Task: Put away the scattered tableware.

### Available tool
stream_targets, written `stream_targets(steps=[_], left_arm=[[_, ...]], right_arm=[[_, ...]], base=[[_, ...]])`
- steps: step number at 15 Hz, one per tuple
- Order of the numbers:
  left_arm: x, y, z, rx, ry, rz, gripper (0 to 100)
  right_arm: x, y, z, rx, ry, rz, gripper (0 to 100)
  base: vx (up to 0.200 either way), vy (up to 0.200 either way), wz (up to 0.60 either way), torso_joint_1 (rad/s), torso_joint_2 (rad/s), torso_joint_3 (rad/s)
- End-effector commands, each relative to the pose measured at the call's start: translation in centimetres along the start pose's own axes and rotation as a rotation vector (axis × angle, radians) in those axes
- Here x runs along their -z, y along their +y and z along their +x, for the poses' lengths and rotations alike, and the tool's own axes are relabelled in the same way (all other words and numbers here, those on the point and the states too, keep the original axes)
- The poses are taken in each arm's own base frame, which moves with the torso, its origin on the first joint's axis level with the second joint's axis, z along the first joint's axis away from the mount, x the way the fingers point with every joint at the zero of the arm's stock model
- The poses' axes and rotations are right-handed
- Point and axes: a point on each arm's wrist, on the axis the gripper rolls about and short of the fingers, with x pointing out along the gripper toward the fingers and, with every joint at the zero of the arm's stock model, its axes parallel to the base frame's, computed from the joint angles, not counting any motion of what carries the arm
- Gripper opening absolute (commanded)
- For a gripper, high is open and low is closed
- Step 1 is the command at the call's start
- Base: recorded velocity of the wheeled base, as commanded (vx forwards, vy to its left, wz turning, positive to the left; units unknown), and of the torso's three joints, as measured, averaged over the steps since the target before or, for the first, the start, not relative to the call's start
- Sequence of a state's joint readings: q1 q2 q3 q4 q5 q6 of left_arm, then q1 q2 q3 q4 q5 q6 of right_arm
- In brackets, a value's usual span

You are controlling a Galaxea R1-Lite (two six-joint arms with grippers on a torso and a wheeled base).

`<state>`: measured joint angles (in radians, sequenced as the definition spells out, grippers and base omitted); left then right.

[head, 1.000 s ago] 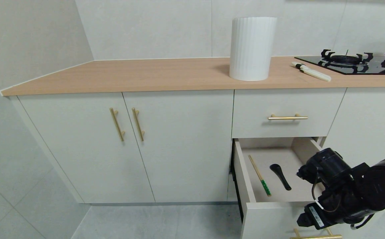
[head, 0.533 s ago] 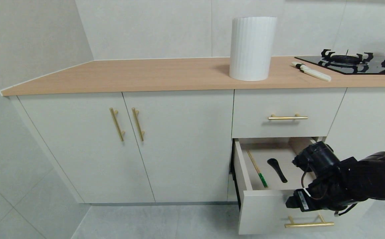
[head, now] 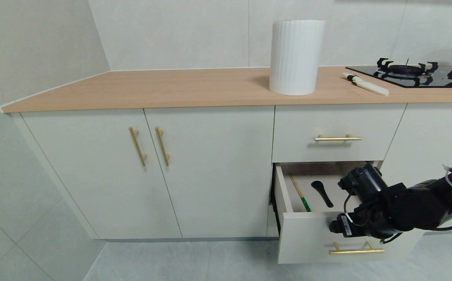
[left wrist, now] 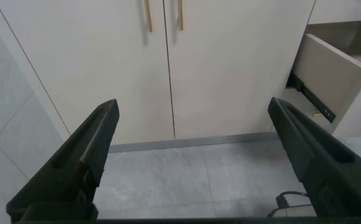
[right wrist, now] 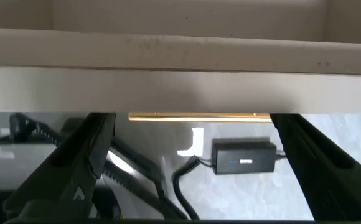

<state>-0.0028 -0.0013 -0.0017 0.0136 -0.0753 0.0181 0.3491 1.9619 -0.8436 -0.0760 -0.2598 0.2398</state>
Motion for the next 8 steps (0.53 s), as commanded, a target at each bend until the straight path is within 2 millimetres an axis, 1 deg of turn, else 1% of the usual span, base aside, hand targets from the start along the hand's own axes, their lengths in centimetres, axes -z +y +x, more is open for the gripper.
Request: stream_targets(steps=[1, 3, 5, 8], left_arm=[[0.0, 0.0, 0.0, 0.0, 0.002, 0.0, 100], [0.0, 0.0, 0.0, 0.0, 0.002, 0.0, 100], [0.0, 0.0, 0.0, 0.0, 0.002, 0.0, 100], [0.0, 0.0, 0.0, 0.0, 0.002, 0.0, 100]], right_arm=[[-0.4, -0.1, 1.0, 0.007, 0.005, 0.011, 100], [-0.9, -0.4, 1.1, 0.011, -0.003, 0.024, 100], [-2.4, -0.3, 1.4, 0.005, -0.04, 0.041, 100], [-3.6, -0.3, 2.4, 0.01, -0.06, 0.057, 100]], base=[[0.0, 0.0, 0.0, 0.0, 0.0, 0.0], [0.0, 0.0, 0.0, 0.0, 0.0, 0.0], [0.0, 0.0, 0.0, 0.0, 0.0, 0.0], [0.0, 0.0, 0.0, 0.0, 0.0, 0.0]])
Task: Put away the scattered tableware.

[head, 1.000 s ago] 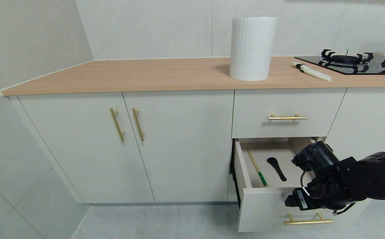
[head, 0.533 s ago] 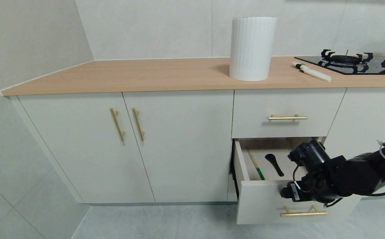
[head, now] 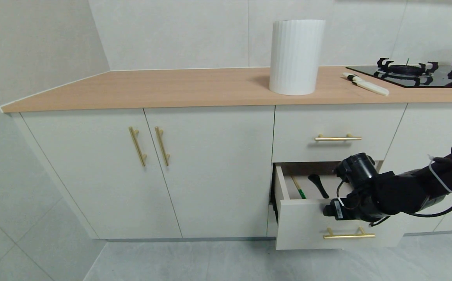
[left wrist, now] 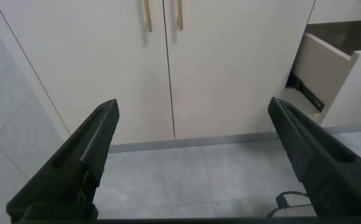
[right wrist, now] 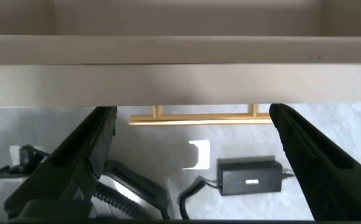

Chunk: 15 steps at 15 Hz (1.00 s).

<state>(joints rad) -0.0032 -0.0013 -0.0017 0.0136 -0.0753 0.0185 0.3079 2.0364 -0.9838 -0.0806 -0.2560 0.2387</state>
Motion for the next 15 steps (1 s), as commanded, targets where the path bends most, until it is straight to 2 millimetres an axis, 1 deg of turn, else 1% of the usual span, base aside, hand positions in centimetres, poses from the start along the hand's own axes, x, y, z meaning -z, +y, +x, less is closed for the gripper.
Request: stream_targets(steps=[1, 4, 5, 11, 13, 15], left_arm=[[0.0, 0.0, 0.0, 0.0, 0.002, 0.0, 100], [0.0, 0.0, 0.0, 0.0, 0.002, 0.0, 100], [0.0, 0.0, 0.0, 0.0, 0.002, 0.0, 100], [0.0, 0.0, 0.0, 0.0, 0.002, 0.0, 100], [0.0, 0.0, 0.0, 0.0, 0.002, 0.0, 100], [0.0, 0.0, 0.0, 0.0, 0.002, 0.0, 100]], right_arm=[[-0.4, -0.2, 1.1, 0.011, 0.004, 0.012, 100], [-1.0, -1.0, 2.3, 0.017, -0.045, 0.052, 100], [-1.1, -1.5, 3.3, 0.025, -0.072, 0.073, 100], [-1.4, -2.9, 6.5, 0.043, -0.165, 0.139, 100], [-1.7, -3.6, 7.8, 0.047, -0.23, 0.172, 100], [-2.0, -4.1, 8.5, 0.048, -0.285, 0.196, 100]], base=[[0.0, 0.0, 0.0, 0.0, 0.0, 0.0], [0.0, 0.0, 0.0, 0.0, 0.0, 0.0], [0.0, 0.0, 0.0, 0.0, 0.0, 0.0], [0.0, 0.0, 0.0, 0.0, 0.0, 0.0], [0.0, 0.0, 0.0, 0.0, 0.0, 0.0], [0.0, 0.0, 0.0, 0.0, 0.0, 0.0]])
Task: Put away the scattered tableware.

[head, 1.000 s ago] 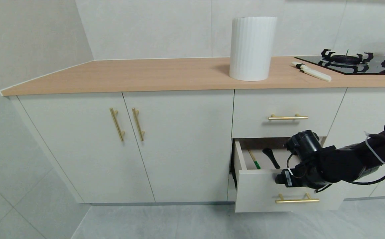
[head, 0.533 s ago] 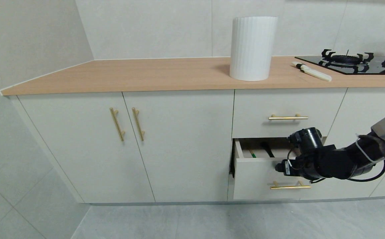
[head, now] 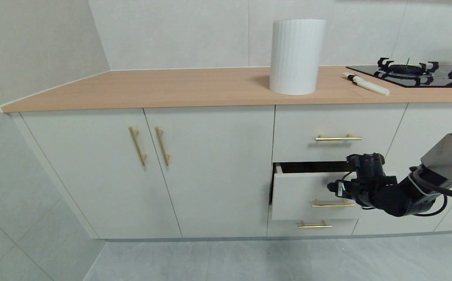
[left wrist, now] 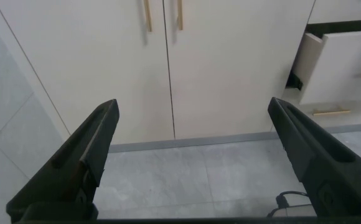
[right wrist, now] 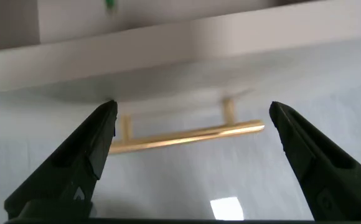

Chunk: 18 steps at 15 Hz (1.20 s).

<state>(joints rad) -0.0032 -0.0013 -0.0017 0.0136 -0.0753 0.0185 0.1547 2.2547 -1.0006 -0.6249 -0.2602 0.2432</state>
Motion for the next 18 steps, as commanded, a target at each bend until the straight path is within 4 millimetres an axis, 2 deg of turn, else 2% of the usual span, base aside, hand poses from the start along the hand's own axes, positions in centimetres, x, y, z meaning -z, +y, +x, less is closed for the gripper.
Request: stream_targets(steps=[1, 18], left_arm=[[0.0, 0.0, 0.0, 0.0, 0.002, 0.0, 100], [0.0, 0.0, 0.0, 0.0, 0.002, 0.0, 100]], right_arm=[[1.0, -0.3, 1.1, 0.011, 0.017, 0.007, 100], [-0.3, -0.7, 6.0, 0.047, -0.157, 0.206, 100]], base=[[0.0, 0.0, 0.0, 0.0, 0.0, 0.0], [0.0, 0.0, 0.0, 0.0, 0.0, 0.0]])
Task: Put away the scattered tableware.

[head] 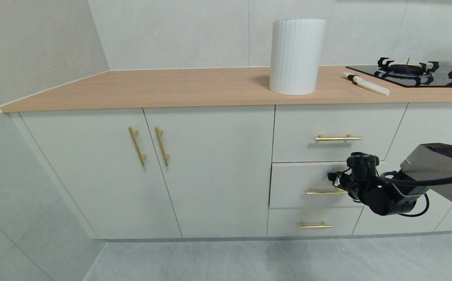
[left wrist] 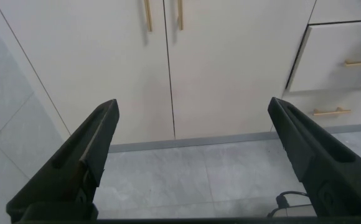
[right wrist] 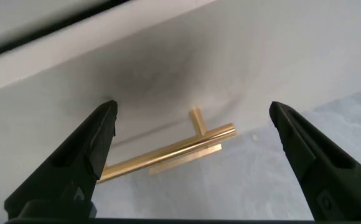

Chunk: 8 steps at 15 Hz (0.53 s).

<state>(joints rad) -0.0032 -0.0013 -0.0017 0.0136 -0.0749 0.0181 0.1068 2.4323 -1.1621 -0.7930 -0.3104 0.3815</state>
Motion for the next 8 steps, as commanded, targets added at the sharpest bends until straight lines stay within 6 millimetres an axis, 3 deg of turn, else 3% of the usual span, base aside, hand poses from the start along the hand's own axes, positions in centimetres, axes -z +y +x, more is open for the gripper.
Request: stream_targets(steps=[1, 4, 8], left_arm=[[0.0, 0.0, 0.0, 0.0, 0.002, 0.0, 100], [0.0, 0.0, 0.0, 0.0, 0.002, 0.0, 100], [0.0, 0.0, 0.0, 0.0, 0.002, 0.0, 100]], right_arm=[[0.3, 0.1, 0.8, 0.01, -0.006, 0.012, 100], [-0.3, -0.4, 2.6, 0.048, -0.054, 0.062, 100], [-0.5, -0.5, 2.5, 0.057, -0.061, 0.063, 100]], base=[[0.0, 0.0, 0.0, 0.0, 0.0, 0.0], [0.0, 0.0, 0.0, 0.0, 0.0, 0.0], [0.0, 0.0, 0.0, 0.0, 0.0, 0.0]])
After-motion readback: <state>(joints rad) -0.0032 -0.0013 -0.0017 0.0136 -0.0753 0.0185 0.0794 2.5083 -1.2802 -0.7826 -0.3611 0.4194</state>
